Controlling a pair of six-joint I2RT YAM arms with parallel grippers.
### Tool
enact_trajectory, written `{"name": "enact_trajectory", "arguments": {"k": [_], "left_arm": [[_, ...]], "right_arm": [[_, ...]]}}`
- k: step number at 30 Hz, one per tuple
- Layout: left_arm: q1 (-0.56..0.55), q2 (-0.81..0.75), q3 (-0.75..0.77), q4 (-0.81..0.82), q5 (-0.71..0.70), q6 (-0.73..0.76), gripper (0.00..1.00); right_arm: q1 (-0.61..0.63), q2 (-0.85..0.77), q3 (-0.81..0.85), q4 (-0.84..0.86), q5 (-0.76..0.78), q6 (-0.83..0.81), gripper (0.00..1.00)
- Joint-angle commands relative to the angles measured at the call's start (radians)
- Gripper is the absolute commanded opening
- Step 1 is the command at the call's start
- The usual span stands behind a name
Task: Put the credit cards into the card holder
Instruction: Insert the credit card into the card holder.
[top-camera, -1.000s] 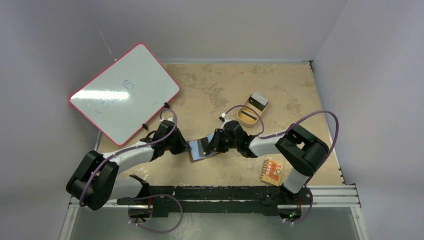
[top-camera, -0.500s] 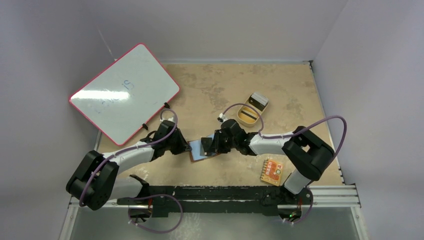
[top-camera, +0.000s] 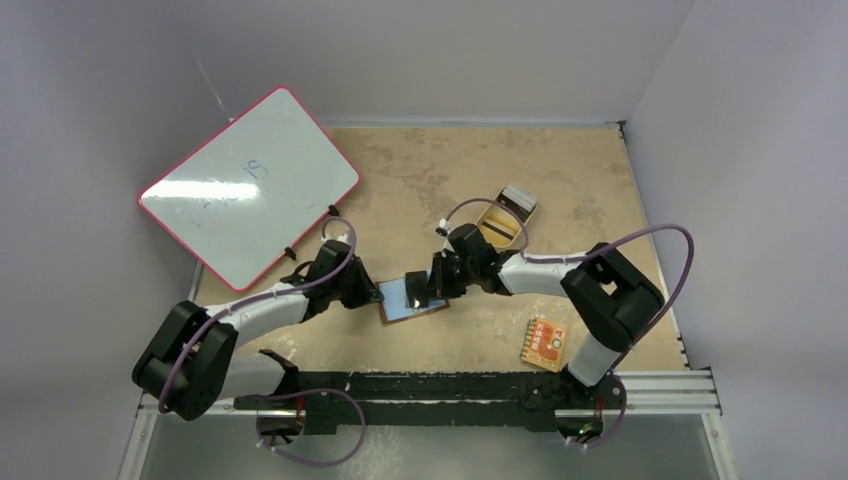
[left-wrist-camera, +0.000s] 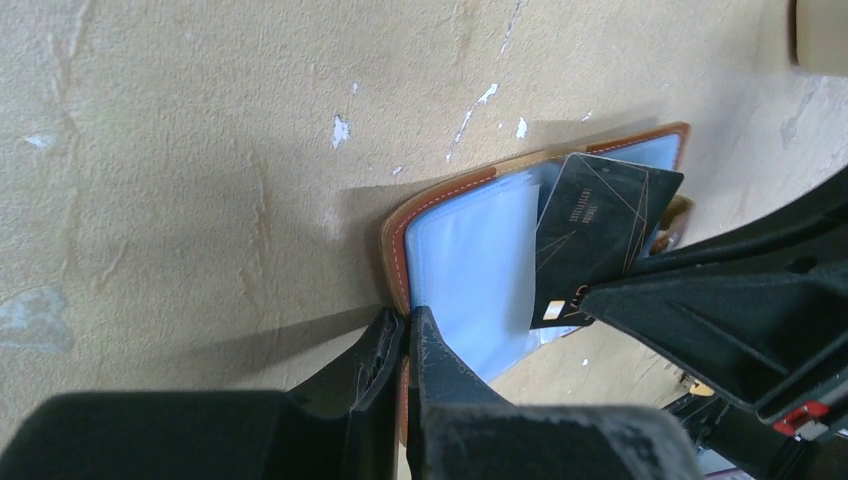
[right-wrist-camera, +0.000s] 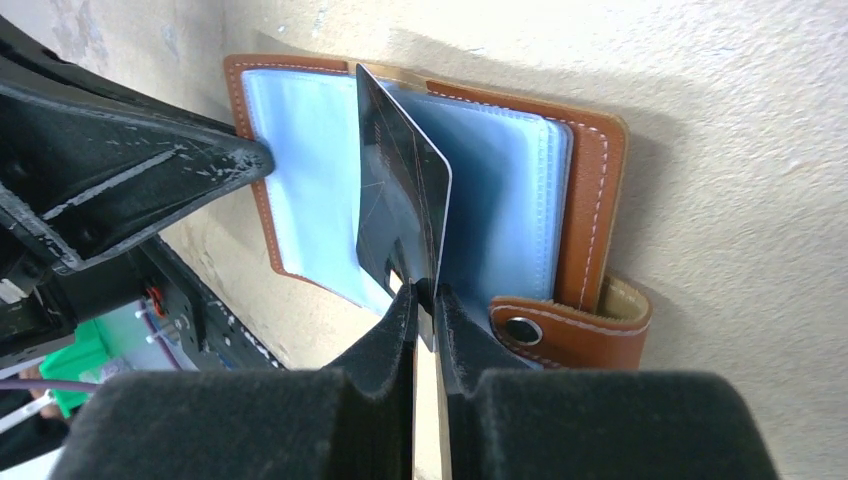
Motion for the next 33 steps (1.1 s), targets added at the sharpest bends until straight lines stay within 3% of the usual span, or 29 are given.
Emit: {"name": "enact_trajectory", "arguments": {"k": [1, 19, 33], "left_arm": [[-0.001, -0.015, 0.040, 0.023, -0.014, 0.045, 0.00], [-0.001, -0.003, 0.031, 0.106, 0.028, 0.042, 0.00], [-0.001, 0.006, 0.017, 0.137, 0.034, 0.021, 0.00]], "right_arm": [[-0.047, 0.041, 0.024, -0.155, -0.058, -0.096, 0.03], [-0.047, 0.165, 0.112, -0.330, -0.119, -0.206, 0.00], [-0.035, 0.185, 0.144, -0.303, -0.132, -0.195, 0.03]]}}
